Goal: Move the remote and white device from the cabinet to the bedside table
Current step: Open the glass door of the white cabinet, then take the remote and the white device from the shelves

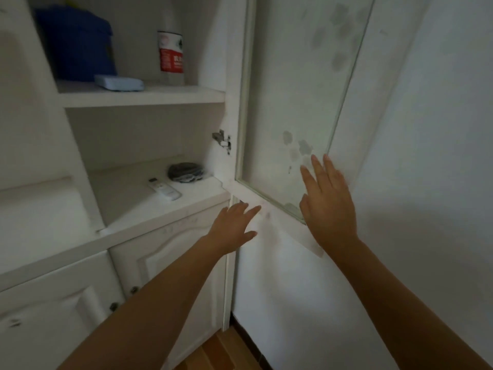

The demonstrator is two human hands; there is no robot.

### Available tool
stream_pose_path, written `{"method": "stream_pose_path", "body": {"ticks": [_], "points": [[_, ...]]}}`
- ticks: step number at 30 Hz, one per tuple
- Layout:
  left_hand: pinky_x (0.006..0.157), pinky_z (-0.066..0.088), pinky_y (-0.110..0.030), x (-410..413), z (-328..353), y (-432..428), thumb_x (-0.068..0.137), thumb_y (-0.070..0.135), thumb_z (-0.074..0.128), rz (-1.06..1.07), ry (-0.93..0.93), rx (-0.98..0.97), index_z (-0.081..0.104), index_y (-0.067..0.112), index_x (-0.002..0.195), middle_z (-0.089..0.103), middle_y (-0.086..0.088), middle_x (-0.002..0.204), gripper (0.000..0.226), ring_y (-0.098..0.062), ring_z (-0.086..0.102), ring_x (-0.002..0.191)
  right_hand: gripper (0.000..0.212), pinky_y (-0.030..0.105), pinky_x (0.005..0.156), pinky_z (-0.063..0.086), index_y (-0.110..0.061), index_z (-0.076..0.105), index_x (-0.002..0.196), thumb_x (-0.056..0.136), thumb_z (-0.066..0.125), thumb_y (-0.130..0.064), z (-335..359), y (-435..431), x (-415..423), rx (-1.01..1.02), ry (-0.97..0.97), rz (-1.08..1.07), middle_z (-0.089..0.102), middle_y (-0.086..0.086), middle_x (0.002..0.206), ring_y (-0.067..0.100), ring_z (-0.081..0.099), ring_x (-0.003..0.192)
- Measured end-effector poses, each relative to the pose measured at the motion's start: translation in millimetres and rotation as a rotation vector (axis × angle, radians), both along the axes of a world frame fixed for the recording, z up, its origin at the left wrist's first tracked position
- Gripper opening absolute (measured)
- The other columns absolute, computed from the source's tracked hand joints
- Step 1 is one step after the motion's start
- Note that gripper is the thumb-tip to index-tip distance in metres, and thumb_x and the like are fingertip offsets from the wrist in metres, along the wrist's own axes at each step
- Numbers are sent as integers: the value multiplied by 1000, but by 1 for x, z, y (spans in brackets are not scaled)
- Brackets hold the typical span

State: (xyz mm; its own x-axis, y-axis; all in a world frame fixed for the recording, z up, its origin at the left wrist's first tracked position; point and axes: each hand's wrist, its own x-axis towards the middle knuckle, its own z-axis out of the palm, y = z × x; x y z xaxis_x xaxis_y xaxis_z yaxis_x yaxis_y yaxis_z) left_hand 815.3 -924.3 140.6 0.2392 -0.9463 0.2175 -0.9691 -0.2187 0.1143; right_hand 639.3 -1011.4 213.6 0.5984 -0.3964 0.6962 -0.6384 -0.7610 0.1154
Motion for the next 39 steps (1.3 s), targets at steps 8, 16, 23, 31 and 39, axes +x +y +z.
{"method": "stream_pose_path", "body": {"ticks": [8,16,23,31,39], "points": [[109,24,-39,62,12,116,92,34,46,262,-57,-164,31,20,138,35,-10,146,51,-25,30,134,47,33,109,27,-14,40,134,89,51,-14,-4,62,66,423,-73,526,37,7,145,22,34,133],[99,36,-41,97,13,209,89,25,54,388,-98,-306,52,14,124,56,-12,127,37,-29,50,118,45,30,109,26,-20,39,134,90,49,-19,-43,94,107,603,-27,617,41,2,142,16,34,132],[93,42,-41,117,5,229,87,21,59,352,-136,-381,60,11,113,66,-11,112,29,-28,59,105,40,23,99,27,-18,44,131,91,48,-22,-63,103,126,689,-59,548,50,3,134,17,40,126],[94,43,-42,133,-15,194,87,20,59,310,-44,-356,59,10,114,65,-12,114,29,-29,58,107,40,31,103,33,-19,42,132,92,46,-26,-86,78,150,764,12,512,48,4,137,19,40,127],[92,43,-38,167,-21,129,90,25,52,413,44,-302,53,14,121,58,-8,124,33,-26,54,111,41,30,106,30,-17,39,134,94,44,-23,-88,22,206,780,94,614,46,5,139,19,37,129]]}}
